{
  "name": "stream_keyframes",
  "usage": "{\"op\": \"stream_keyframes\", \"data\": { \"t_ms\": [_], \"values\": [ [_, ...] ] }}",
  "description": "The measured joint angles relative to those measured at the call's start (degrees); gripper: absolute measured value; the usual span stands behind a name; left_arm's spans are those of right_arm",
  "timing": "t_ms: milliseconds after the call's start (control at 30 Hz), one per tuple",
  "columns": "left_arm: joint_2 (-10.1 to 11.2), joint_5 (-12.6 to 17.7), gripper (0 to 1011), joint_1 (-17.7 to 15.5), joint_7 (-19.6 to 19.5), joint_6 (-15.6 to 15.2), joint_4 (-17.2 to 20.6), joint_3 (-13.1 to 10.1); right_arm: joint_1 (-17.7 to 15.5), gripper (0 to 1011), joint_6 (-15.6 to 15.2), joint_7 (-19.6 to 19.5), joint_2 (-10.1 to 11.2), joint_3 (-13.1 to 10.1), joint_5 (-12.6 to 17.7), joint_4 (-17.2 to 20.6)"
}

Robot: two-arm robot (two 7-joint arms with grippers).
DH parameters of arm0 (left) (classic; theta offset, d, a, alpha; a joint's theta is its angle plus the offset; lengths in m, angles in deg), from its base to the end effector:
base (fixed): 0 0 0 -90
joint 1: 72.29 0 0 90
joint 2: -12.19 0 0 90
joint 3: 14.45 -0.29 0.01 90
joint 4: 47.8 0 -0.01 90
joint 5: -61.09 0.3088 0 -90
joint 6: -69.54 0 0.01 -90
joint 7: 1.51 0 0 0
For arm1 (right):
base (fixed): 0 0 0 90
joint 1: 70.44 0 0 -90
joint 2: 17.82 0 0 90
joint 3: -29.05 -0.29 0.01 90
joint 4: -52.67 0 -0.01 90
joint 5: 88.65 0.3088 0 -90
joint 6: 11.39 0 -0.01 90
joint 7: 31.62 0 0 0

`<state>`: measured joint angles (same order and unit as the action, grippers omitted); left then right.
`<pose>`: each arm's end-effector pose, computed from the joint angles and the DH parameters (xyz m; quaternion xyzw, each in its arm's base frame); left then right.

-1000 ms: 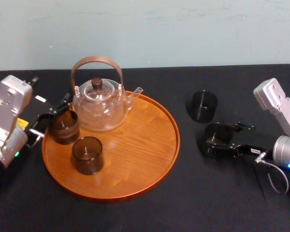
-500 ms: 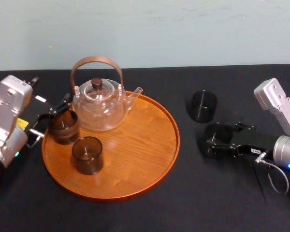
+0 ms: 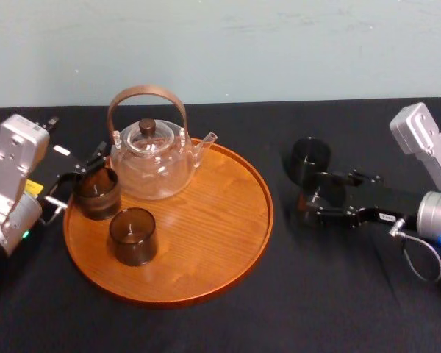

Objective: Pick up the glass from the table and place it on the tray.

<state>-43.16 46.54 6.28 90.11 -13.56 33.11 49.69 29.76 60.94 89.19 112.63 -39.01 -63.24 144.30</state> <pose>0.3581 0.0827 -0.3022 0.1415 -0.1325 0.5799 0.7913 0.3533 -0.0962 -0.2452 -0.2177 0.0545 -0.3620 0.9048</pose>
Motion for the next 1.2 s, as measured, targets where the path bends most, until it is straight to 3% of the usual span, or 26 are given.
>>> {"op": "stream_keyframes", "data": {
  "t_ms": [500,1200],
  "values": [
    [0.00,0.00,1001,0.00,0.00,0.00,0.00,0.00,6.62,898,2.74,4.01,-2.89,6.07,-1.22,-1.95],
    [0.00,0.00,1001,0.00,0.00,0.00,0.00,0.00,11.05,898,5.45,6.46,-7.73,13.51,-3.03,-3.54]
  ]
}}
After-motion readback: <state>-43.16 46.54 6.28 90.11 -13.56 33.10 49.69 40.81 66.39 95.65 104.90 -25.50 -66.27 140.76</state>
